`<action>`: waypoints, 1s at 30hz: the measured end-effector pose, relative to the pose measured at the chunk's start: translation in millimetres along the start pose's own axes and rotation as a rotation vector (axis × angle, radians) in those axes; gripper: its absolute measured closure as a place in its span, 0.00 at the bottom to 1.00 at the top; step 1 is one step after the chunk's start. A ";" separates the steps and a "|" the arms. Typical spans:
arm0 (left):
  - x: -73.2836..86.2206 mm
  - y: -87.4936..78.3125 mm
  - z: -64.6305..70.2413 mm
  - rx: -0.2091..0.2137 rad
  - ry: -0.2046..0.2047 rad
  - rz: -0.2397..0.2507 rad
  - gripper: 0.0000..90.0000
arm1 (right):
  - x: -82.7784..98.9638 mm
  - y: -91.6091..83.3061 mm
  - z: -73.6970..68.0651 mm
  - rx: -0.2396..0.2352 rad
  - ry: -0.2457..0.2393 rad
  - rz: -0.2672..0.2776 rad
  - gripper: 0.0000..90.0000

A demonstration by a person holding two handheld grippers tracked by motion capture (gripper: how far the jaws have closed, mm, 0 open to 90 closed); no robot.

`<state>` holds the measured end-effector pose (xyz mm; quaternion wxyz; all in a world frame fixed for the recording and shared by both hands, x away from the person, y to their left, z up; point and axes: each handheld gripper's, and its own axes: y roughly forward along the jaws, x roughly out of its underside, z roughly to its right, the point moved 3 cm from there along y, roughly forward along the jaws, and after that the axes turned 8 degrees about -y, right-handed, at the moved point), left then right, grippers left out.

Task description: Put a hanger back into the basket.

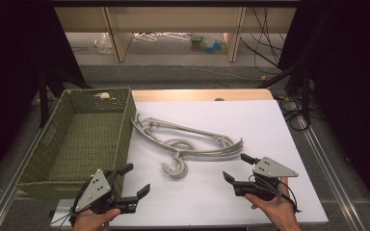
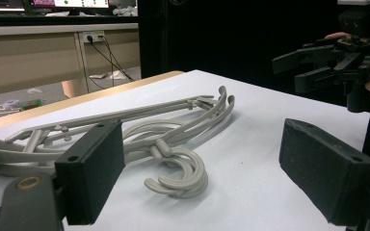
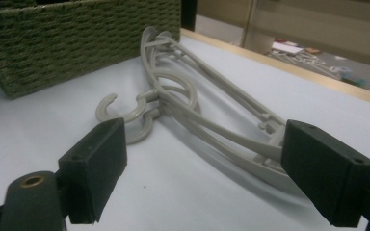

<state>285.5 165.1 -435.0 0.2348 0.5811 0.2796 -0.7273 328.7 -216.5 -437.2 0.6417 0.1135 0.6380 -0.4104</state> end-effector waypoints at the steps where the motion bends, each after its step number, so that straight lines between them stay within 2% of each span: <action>1: -0.1 0.0 -0.5 0.000 0.002 0.000 0.18 | -0.7 1.3 0.7 -0.014 -0.009 -0.015 0.20; 2: -0.1 0.1 -0.9 -0.004 0.003 0.001 0.18 | -2.7 5.4 1.8 -0.018 -0.027 -0.023 0.20; 5: 0.1 0.5 -0.7 -0.001 0.003 0.002 0.18 | -4.8 10.6 1.8 -0.035 -0.035 -0.039 0.20; 6: 0.1 1.7 -0.7 0.011 0.007 0.014 0.18 | -7.6 15.5 3.2 -0.041 -0.060 -0.056 0.20; 7: 0.1 1.7 -0.7 0.011 0.007 0.014 0.18 | -8.7 17.3 3.3 -0.050 -0.062 -0.068 0.20; 8: 0.1 0.3 -0.3 -0.003 0.004 0.002 0.18 | -10.8 20.4 3.2 -0.062 -0.063 -0.084 0.20; 11: 0.1 1.8 -1.0 0.008 0.008 0.014 0.18 | -15.2 24.9 3.5 -0.056 -0.084 -0.086 0.20; 14: 0.4 0.5 -0.4 -0.003 0.007 0.000 0.18 | -21.6 32.0 3.7 -0.081 -0.111 -0.109 0.23; 15: 0.6 0.8 -0.5 -0.003 0.007 -0.001 0.18 | -25.6 39.6 4.8 -0.096 -0.135 -0.134 0.24; 17: 0.7 0.9 -0.7 -0.003 0.009 -0.002 0.18 | -28.7 48.4 6.6 -0.111 -0.165 -0.149 0.27; 18: 0.7 0.7 -0.7 -0.003 0.009 -0.002 0.18 | -28.7 48.4 6.6 -0.111 -0.165 -0.149 0.27; 19: 0.7 0.6 -0.5 -0.004 0.007 -0.001 0.18 | -30.2 55.8 7.5 -0.131 -0.176 -0.163 0.29; 22: 0.6 0.8 -1.1 -0.004 0.010 -0.003 0.18 | -31.9 73.0 10.0 -0.163 -0.196 -0.229 0.32; 23: 0.6 0.9 -0.9 -0.003 0.009 -0.002 0.18 | -31.5 85.4 11.9 -0.174 -0.217 -0.265 0.33; 25: 0.7 1.0 -0.9 -0.003 0.008 -0.002 0.18 | -30.9 89.8 12.1 -0.178 -0.223 -0.282 0.33; 27: 0.8 0.9 -0.6 -0.001 0.008 -0.003 0.18 | -28.2 108.6 13.7 -0.195 -0.254 -0.328 0.36; 30: 0.7 0.5 -0.2 0.000 0.013 -0.007 0.18 | -26.8 117.9 14.2 -0.212 -0.257 -0.353 0.37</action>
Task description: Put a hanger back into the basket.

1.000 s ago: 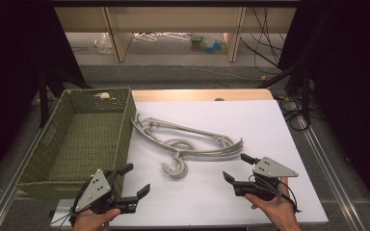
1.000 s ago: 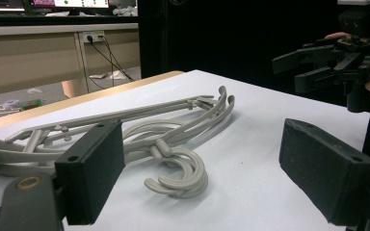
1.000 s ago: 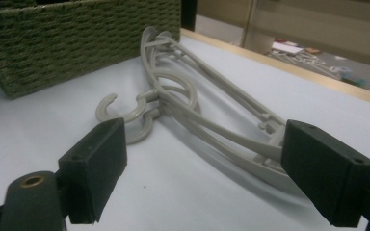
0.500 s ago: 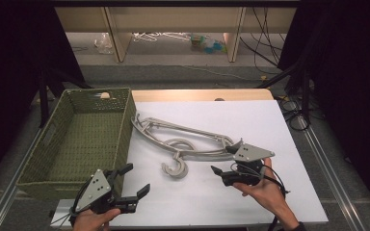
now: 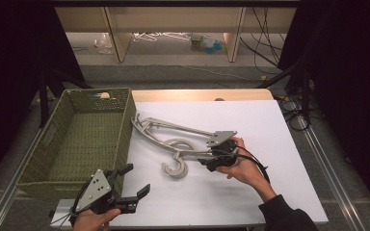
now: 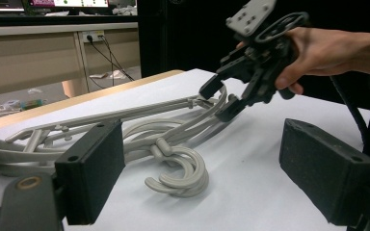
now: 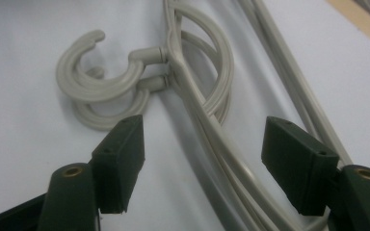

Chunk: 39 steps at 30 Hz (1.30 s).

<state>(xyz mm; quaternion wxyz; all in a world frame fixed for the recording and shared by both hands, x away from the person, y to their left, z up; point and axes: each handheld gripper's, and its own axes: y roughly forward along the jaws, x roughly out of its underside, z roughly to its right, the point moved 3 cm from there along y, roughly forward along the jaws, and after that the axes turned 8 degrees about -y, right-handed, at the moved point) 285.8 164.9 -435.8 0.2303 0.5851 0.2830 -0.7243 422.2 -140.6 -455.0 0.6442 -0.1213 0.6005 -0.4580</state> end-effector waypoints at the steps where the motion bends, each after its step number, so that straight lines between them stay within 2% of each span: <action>1: 0.1 0.1 -0.1 0.000 0.001 -0.002 0.18 | -0.8 4.7 1.0 -0.004 -0.004 -0.013 0.37; 2: 0.0 0.1 -0.1 0.000 0.002 -0.001 0.18 | -2.5 13.5 4.2 -0.007 -0.018 -0.032 0.40; 7: 0.3 0.4 -0.4 0.000 0.002 -0.003 0.18 | -5.8 23.9 8.3 -0.031 -0.026 -0.049 0.44; 8: 0.2 0.5 -0.6 0.001 0.007 -0.004 0.18 | -6.0 30.0 9.9 -0.039 -0.031 -0.072 0.46; 15: 0.9 0.8 -0.1 0.001 -0.002 -0.006 0.18 | -2.9 43.4 14.2 -0.084 -0.022 -0.133 0.57; 19: 0.8 1.0 0.0 0.002 -0.002 -0.005 0.18 | -0.5 47.0 16.1 -0.097 -0.033 -0.131 0.66; 29: 0.7 0.8 -0.4 0.002 0.002 -0.005 0.18 | -0.8 52.8 18.2 -0.140 -0.065 -0.136 0.75; 30: 1.0 0.9 -0.2 0.000 -0.003 -0.006 0.18 | -0.8 52.6 18.4 -0.148 -0.078 -0.136 0.76; 31: 0.8 0.9 -0.6 0.002 0.000 -0.007 0.18 | -1.4 51.5 18.7 -0.168 -0.112 -0.132 0.83; 33: 0.7 0.9 -0.5 0.002 0.000 -0.006 0.18 | -1.4 51.6 18.7 -0.162 -0.126 -0.126 0.84; 36: 0.6 0.7 -0.4 0.003 -0.001 -0.007 0.18 | -3.5 48.6 19.3 -0.165 -0.207 -0.115 0.86; 39: 0.9 0.9 -0.2 0.003 -0.004 -0.008 0.18 | -4.2 45.2 19.7 -0.166 -0.239 -0.106 0.87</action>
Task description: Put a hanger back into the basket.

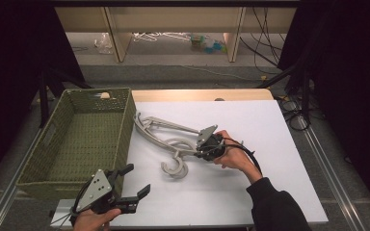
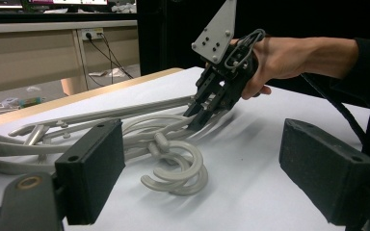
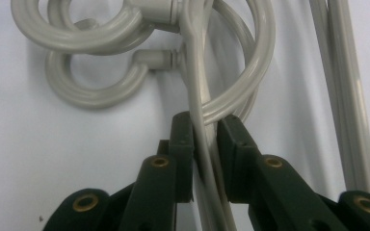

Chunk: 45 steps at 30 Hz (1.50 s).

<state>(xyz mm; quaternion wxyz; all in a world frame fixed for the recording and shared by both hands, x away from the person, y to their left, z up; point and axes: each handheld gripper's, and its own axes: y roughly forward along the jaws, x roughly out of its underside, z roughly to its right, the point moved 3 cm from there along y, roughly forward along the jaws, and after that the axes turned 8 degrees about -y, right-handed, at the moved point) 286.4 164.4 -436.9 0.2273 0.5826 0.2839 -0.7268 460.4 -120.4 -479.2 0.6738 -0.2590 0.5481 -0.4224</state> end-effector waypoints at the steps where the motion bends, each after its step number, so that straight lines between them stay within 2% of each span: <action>1: -0.1 0.0 0.0 -0.001 -0.001 0.000 0.18 | -0.1 -1.4 0.1 -0.004 -0.009 0.003 0.87; 4: -0.5 -0.1 -0.2 0.002 0.006 0.001 0.18 | -1.3 -6.0 0.8 -0.002 -0.058 0.008 0.89; 5: -0.5 -0.1 -0.2 0.002 0.006 0.001 0.18 | -1.3 -6.0 0.8 -0.002 -0.058 0.008 0.89; 6: -0.3 -0.1 -0.2 0.001 0.004 0.000 0.18 | -3.2 -9.8 0.9 0.001 -0.085 0.011 0.90; 10: -0.2 0.1 -0.1 -0.001 0.000 0.000 0.18 | -7.8 -18.8 1.8 0.015 -0.122 0.035 0.91; 20: -1.0 -0.5 0.0 -0.004 0.016 0.000 0.18 | -7.3 -38.3 2.1 0.040 -0.166 0.085 0.91; 21: -0.7 -0.3 1.1 -0.006 0.014 -0.001 0.18 | -8.1 -44.9 1.0 0.052 -0.193 0.092 0.91; 24: -0.1 0.0 1.9 -0.008 0.020 -0.004 0.18 | -9.9 -54.9 -2.1 0.070 -0.195 0.111 0.91; 26: 0.0 -0.3 2.0 -0.009 0.022 -0.007 0.18 | -10.5 -59.2 -4.3 0.065 -0.194 0.122 0.91; 28: 0.2 -0.3 2.5 -0.014 0.011 -0.003 0.18 | -11.6 -68.8 -9.7 0.057 -0.191 0.142 0.91; 29: 0.0 0.3 1.1 -0.011 0.040 0.000 0.18 | -12.6 -76.7 -15.7 0.057 -0.193 0.155 0.91; 31: 0.3 0.1 1.2 -0.020 0.055 -0.006 0.18 | -12.6 -79.6 -18.5 0.048 -0.191 0.159 0.91; 32: 0.7 0.6 2.1 -0.025 0.056 -0.005 0.18 | -10.9 -86.2 -27.8 0.031 -0.196 0.170 0.91; 33: 0.7 0.9 2.1 -0.028 0.070 -0.007 0.18 | -10.9 -86.2 -27.8 0.031 -0.196 0.170 0.91; 34: 1.4 2.4 3.8 -0.032 0.087 -0.011 0.18 | -7.6 -90.2 -36.2 0.012 -0.200 0.173 0.91; 37: 1.7 4.6 5.9 -0.023 0.090 -0.013 0.18 | -0.9 -94.7 -47.4 -0.019 -0.195 0.178 0.91; 40: 2.7 7.7 9.3 -0.022 0.114 -0.032 0.18 | 2.7 -96.0 -54.3 -0.028 -0.196 0.178 0.91; 42: 4.3 9.7 11.7 -0.020 0.135 -0.064 0.18 | 4.6 -96.4 -62.2 -0.034 -0.204 0.168 0.91; 45: 5.6 14.5 14.3 -0.012 0.156 -0.107 0.21 | 8.2 -95.7 -72.0 -0.060 -0.187 0.172 0.91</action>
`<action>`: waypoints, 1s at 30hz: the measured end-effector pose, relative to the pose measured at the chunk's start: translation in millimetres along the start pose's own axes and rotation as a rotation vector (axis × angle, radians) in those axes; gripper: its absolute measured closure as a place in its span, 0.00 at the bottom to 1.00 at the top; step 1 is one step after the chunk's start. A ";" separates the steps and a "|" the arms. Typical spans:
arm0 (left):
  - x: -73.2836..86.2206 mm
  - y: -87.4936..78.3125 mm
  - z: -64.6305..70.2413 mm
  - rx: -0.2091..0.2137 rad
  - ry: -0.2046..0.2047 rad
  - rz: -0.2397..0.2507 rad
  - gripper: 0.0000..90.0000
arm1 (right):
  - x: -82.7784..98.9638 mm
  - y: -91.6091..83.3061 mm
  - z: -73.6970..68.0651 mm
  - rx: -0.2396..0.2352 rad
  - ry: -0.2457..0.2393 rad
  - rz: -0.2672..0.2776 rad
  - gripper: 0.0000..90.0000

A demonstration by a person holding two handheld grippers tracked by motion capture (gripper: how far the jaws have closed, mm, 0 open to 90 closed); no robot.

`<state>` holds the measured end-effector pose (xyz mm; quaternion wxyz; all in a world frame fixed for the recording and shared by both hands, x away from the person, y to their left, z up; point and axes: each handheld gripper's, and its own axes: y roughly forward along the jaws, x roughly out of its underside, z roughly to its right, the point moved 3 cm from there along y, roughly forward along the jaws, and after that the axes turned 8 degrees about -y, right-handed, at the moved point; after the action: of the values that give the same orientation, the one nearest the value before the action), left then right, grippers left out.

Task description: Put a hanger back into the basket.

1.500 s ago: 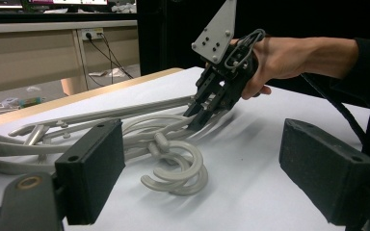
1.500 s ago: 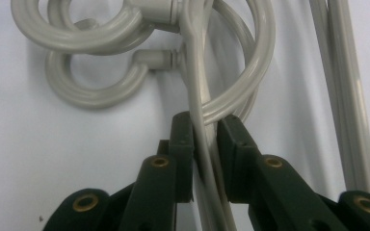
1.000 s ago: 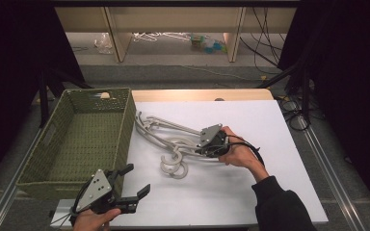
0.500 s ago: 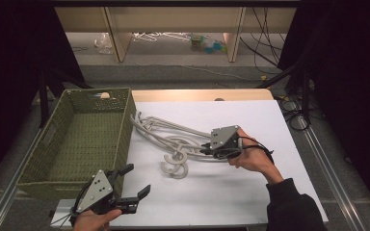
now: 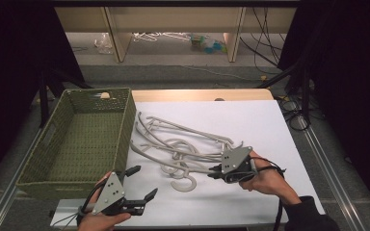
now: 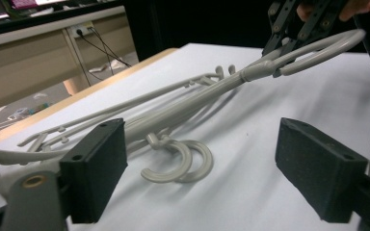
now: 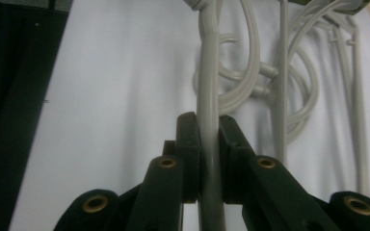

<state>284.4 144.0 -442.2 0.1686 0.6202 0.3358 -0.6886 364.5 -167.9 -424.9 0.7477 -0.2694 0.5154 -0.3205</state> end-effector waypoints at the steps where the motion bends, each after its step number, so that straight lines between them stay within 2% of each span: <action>1: 0.0 1.2 1.2 0.007 -0.002 -0.011 0.22 | 0.4 0.6 -2.1 -0.006 0.001 0.000 0.91; 3: -1.1 3.8 3.0 0.023 0.007 -0.019 0.23 | -0.6 1.8 -6.6 -0.018 0.008 -0.004 0.91; 5: -2.8 6.5 4.3 0.032 0.034 -0.033 0.24 | -1.6 2.5 -9.0 -0.027 0.006 -0.005 0.91; 6: -2.8 6.5 4.3 0.032 0.034 -0.033 0.25 | -2.0 3.0 -8.7 -0.020 -0.008 -0.004 0.91; 7: -2.8 9.9 6.7 0.049 0.051 -0.057 0.25 | -3.1 3.0 -10.2 -0.026 -0.006 -0.003 0.91; 8: -2.8 9.9 6.7 0.049 0.051 -0.057 0.25 | -3.1 3.0 -10.2 -0.026 -0.006 -0.003 0.91; 9: -2.1 12.4 8.6 0.064 0.073 -0.077 0.25 | -5.2 2.1 -13.4 -0.044 0.003 -0.003 0.91; 10: -1.0 14.5 11.1 0.074 0.076 -0.095 0.25 | -5.2 2.1 -13.4 -0.044 0.003 -0.003 0.91; 11: -0.4 17.0 12.6 0.086 0.100 -0.108 0.26 | -6.3 3.2 -14.6 -0.052 -0.019 0.002 0.91; 13: -0.6 22.1 16.1 0.098 0.154 -0.128 0.27 | -7.1 3.2 -17.1 -0.060 -0.015 -0.001 0.91; 15: -1.2 26.2 18.3 0.102 0.163 -0.129 0.28 | -8.3 3.6 -19.1 -0.070 -0.020 0.000 0.91; 16: -2.1 28.3 17.9 0.103 0.191 -0.130 0.29 | -8.8 3.6 -20.2 -0.073 -0.025 -0.002 0.91; 17: -1.5 30.7 19.2 0.105 0.185 -0.136 0.30 | -9.7 3.3 -21.8 -0.082 -0.022 0.000 0.91; 19: -1.8 36.0 18.9 0.112 0.209 -0.144 0.32 | -10.9 3.2 -23.5 -0.091 -0.038 0.000 0.91; 21: -1.1 38.3 19.3 0.119 0.211 -0.155 0.37 | -12.6 3.4 -25.9 -0.107 -0.041 0.006 0.91; 22: -0.4 41.2 19.7 0.124 0.225 -0.168 0.37 | -12.6 3.4 -25.9 -0.107 -0.041 0.006 0.91; 24: 0.5 46.2 21.1 0.136 0.259 -0.196 0.43 | -14.1 4.5 -28.7 -0.117 -0.053 0.002 0.91; 26: 0.3 47.2 21.7 0.140 0.267 -0.197 0.45 | -14.5 5.0 -30.2 -0.130 -0.050 0.006 0.91; 27: 0.4 47.9 22.3 0.150 0.273 -0.205 0.49 | -14.7 5.3 -30.6 -0.127 -0.058 0.003 0.91; 28: 0.9 49.0 23.5 0.161 0.305 -0.219 0.51 | -15.0 4.9 -31.5 -0.132 -0.051 0.001 0.91; 30: 1.3 49.6 23.6 0.157 0.319 -0.223 0.54 | -15.4 5.1 -31.8 -0.137 -0.055 0.007 0.91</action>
<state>298.9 92.9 -455.9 -0.0126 0.6916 0.3699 -0.6202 331.5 -155.2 -429.7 0.7425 -0.3268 0.5163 -0.2745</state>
